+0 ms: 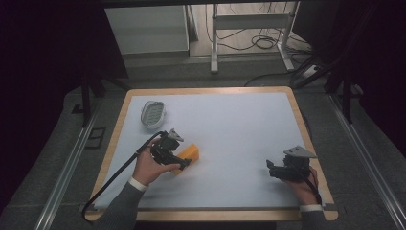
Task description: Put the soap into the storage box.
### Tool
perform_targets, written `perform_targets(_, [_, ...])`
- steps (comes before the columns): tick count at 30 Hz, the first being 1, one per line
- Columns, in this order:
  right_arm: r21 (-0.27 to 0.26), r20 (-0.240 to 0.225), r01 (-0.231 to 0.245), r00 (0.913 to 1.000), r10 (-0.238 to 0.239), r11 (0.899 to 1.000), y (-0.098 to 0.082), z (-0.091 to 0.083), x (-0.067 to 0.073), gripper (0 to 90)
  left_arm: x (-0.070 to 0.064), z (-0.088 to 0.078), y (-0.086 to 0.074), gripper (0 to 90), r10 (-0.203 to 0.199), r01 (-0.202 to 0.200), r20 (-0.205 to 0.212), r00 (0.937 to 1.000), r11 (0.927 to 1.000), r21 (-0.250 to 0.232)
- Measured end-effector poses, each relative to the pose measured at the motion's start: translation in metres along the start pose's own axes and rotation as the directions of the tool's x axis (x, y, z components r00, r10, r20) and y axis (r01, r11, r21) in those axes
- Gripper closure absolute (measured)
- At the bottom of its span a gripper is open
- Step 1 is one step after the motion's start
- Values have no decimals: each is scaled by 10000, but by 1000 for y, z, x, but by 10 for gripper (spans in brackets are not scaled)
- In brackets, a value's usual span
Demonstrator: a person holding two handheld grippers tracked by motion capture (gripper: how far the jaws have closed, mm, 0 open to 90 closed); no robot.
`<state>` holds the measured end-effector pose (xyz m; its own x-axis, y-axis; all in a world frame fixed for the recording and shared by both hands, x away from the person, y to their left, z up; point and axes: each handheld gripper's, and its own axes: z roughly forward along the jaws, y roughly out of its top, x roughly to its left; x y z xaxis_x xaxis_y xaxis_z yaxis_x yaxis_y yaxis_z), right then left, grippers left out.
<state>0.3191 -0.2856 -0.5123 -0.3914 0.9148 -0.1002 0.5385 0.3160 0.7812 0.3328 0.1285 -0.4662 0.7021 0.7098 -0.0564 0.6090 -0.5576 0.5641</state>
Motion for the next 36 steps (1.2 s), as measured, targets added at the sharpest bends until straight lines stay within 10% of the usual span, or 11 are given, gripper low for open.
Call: perform_targets(36, [196, 182, 116, 9998, -120, 9997, -2, 4, 1, 87, 4, 34, 3, 612, -103, 93, 109, 9999, 9962, 866])
